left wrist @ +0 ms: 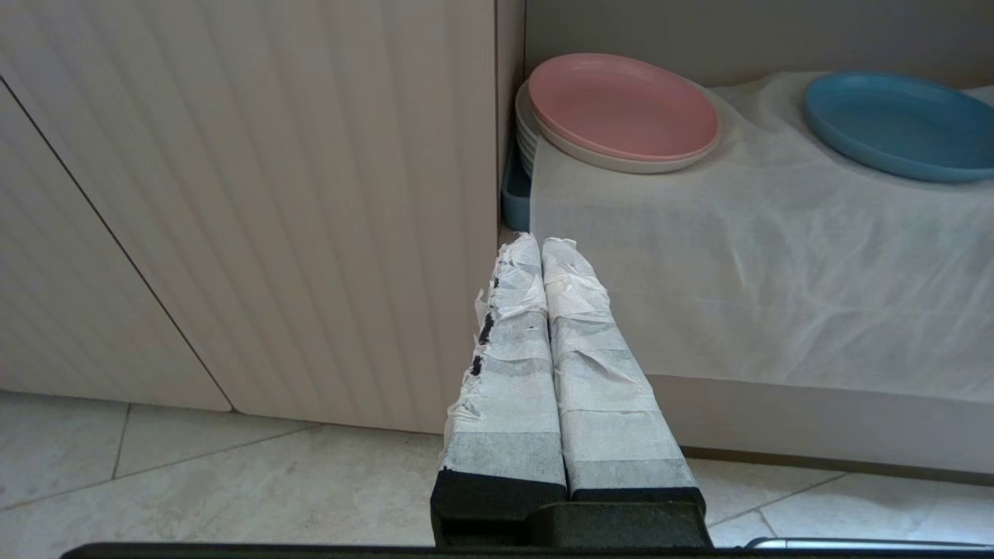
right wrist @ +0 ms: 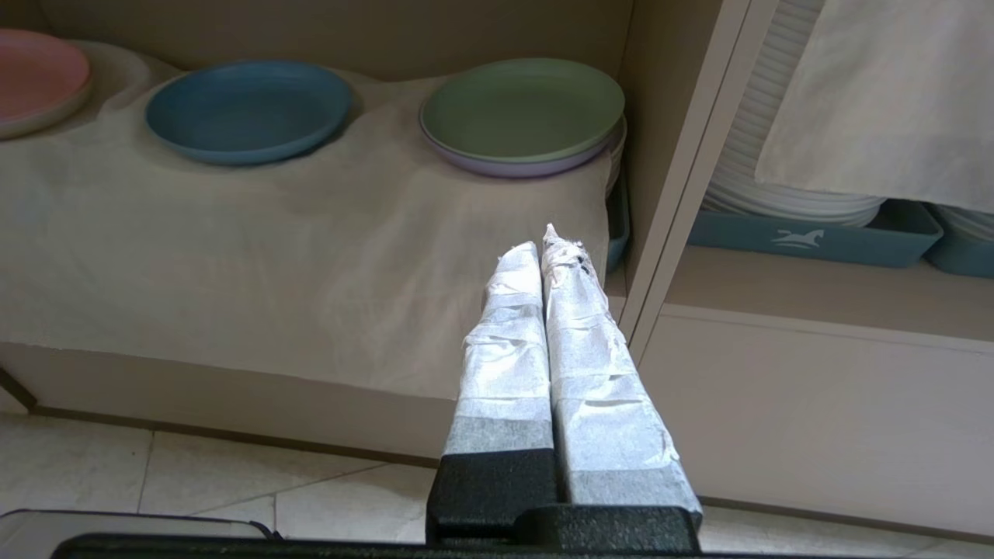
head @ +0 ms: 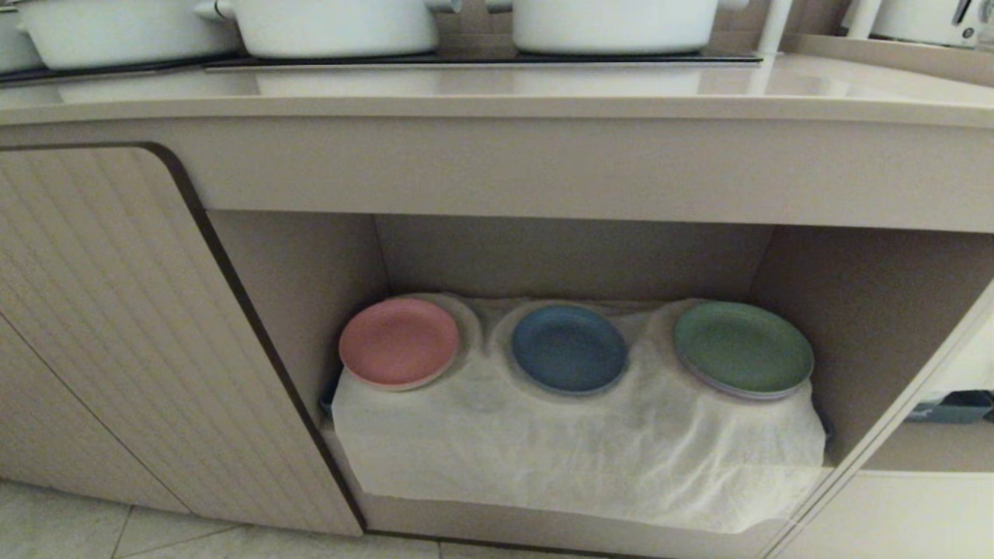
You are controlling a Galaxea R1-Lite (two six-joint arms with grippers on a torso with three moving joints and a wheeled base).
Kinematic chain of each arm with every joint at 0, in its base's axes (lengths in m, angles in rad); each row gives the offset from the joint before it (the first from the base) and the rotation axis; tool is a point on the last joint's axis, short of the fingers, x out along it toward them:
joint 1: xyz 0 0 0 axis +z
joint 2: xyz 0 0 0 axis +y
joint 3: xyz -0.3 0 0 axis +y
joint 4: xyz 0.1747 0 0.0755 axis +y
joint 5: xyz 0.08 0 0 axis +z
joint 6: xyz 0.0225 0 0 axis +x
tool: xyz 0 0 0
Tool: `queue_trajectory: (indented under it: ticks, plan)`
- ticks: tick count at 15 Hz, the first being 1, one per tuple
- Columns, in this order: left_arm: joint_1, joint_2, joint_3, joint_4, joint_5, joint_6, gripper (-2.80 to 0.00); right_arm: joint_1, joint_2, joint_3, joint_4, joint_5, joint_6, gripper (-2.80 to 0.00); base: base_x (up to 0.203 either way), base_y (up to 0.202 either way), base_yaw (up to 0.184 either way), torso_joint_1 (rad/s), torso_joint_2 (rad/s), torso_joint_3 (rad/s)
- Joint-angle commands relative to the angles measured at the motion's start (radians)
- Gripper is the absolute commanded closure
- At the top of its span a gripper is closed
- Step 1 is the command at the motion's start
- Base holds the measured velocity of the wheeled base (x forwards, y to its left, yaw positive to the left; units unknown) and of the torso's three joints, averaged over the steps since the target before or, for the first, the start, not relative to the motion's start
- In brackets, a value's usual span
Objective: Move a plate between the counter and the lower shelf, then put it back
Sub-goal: Pick up the plate in the cupboard
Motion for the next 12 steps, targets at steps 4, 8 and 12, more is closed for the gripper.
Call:
queue_trajectory:
  ticks: [4, 8, 12]
  plan:
    - [0.0, 0.0, 0.0, 0.0, 0.0, 0.0, 0.0, 0.0, 0.082, -0.001, 0.0, -0.003, -0.01, 0.0, 0.0, 0.0, 0.0, 0.0, 0.0, 0.0]
    - [0.0, 0.0, 0.0, 0.0, 0.0, 0.0, 0.0, 0.003, 0.175, -0.005, -0.008, -0.004, -0.016, 0.0, 0.0, 0.0, 0.0, 0.0, 0.0, 0.0]
    - [0.0, 0.0, 0.0, 0.0, 0.0, 0.0, 0.0, 0.003, 0.308, -0.088, -0.027, -0.004, -0.022, 0.0, 0.0, 0.0, 0.0, 0.0, 0.0, 0.0]
